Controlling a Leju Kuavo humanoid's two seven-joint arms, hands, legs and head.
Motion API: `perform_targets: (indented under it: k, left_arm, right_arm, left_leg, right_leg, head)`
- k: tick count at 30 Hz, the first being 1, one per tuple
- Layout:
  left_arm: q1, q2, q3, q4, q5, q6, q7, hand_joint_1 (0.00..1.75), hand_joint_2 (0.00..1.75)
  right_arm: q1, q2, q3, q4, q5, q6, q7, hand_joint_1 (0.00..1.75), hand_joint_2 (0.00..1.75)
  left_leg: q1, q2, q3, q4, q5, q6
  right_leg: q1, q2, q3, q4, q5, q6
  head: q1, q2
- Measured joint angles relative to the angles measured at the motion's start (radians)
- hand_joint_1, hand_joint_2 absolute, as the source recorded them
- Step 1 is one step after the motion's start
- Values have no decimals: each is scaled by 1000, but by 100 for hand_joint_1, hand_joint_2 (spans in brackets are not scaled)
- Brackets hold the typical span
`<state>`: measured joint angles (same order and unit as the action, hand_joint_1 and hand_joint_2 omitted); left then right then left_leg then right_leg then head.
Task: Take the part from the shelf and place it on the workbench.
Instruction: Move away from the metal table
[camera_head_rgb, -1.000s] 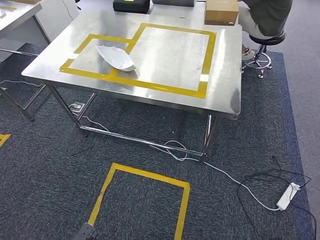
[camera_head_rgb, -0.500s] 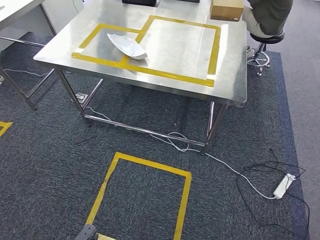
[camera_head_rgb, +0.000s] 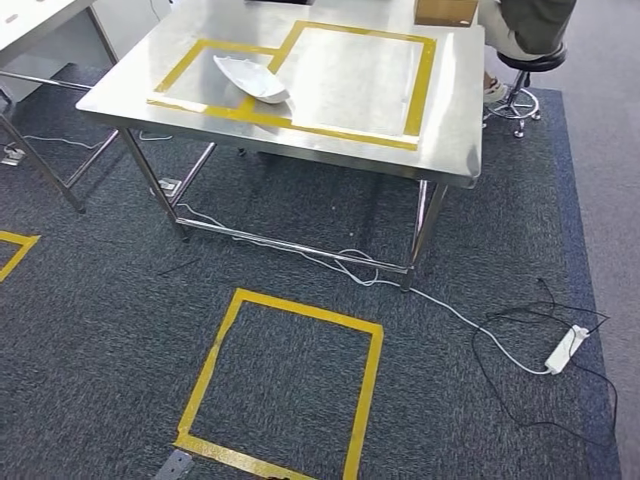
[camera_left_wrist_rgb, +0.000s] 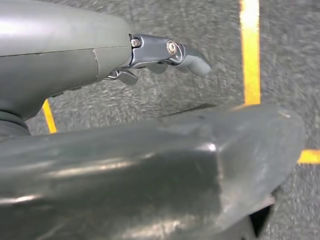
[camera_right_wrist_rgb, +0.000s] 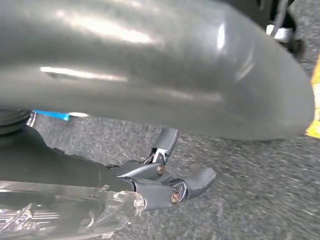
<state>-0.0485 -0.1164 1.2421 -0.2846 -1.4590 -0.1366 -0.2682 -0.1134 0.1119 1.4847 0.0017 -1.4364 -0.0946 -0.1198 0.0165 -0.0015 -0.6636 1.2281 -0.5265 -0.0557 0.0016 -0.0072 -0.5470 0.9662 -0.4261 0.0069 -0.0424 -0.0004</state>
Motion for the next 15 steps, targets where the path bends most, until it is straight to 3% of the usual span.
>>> perform_targets:
  k: [2, 4, 5, 8, 10, 12, 13, 14, 15]
  left_arm:
    - [-2, -1, 4, 0, 15, -4, -5, 0, 0]
    - [-4, -8, 7, 1, 24, -11, -21, 0, 0]
    - [-3, -12, 9, 1, 25, -13, -28, 0, 0]
    - [3, -19, 12, 1, 14, 0, -50, 0, 0]
    - [5, -25, 12, 1, 7, 22, -64, 0, 0]
    - [4, -30, 12, 0, 11, 37, -61, 0, 0]
    - [3, -33, 13, -2, 15, 38, -46, 0, 0]
    - [2, -36, 15, -3, 16, 37, -24, 0, 0]
    - [1, -40, 18, -4, 17, 36, 1, 0, 0]
  right_arm:
    - [0, 0, 0, 0, -7, -2, -6, 0, 0]
    - [-5, -3, 0, 2, -20, -4, -19, 0, 0]
    - [-8, -4, 0, 2, -27, -4, -25, 0, 0]
    - [-5, -5, -2, 3, -52, -6, -24, 0, 0]
    - [1, -5, -8, 3, -72, -16, -18, 0, 0]
    - [3, -4, -22, 3, -85, -22, -27, 0, 0]
    - [3, -4, -32, 3, -86, -20, -33, 0, 0]
    - [5, -4, -40, 3, -87, -16, -36, 0, 0]
    - [6, -4, -47, 3, -87, -12, -37, 0, 0]
  left_leg:
    - [9, -9, 86, -107, 45, -16]
    - [17, -37, 149, -205, 41, -17]
    - [18, -48, 157, -224, 28, -10]
    - [17, -28, 146, -223, 26, 21]
    - [15, -10, 137, -223, 35, 36]
    - [9, 9, 127, -223, 44, 47]
    - [5, 20, 122, -222, 48, 51]
    - [1, 30, 118, -222, 51, 54]
    - [-2, 39, 115, -222, 54, 55]
  right_leg:
    - [-7, 2, -30, 22, 5, 13]
    - [-8, 11, -57, 46, 8, 28]
    - [-6, 18, -69, 54, 13, 35]
    - [-8, 31, -89, 69, 16, 47]
    - [-10, 23, -121, 140, -38, 53]
    - [-10, 17, -170, 276, -117, 56]
    - [-10, 16, -186, 333, -143, 56]
    - [-10, 15, -185, 356, -151, 53]
    - [-8, 14, -163, 339, -142, 49]
  head:
    - [-1, 0]
    - [-5, 0]
    - [-6, 0]
    - [-6, 0]
    - [-3, 0]
    - [1, 0]
    - [1, 0]
    - [2, 0]
    - [2, 0]
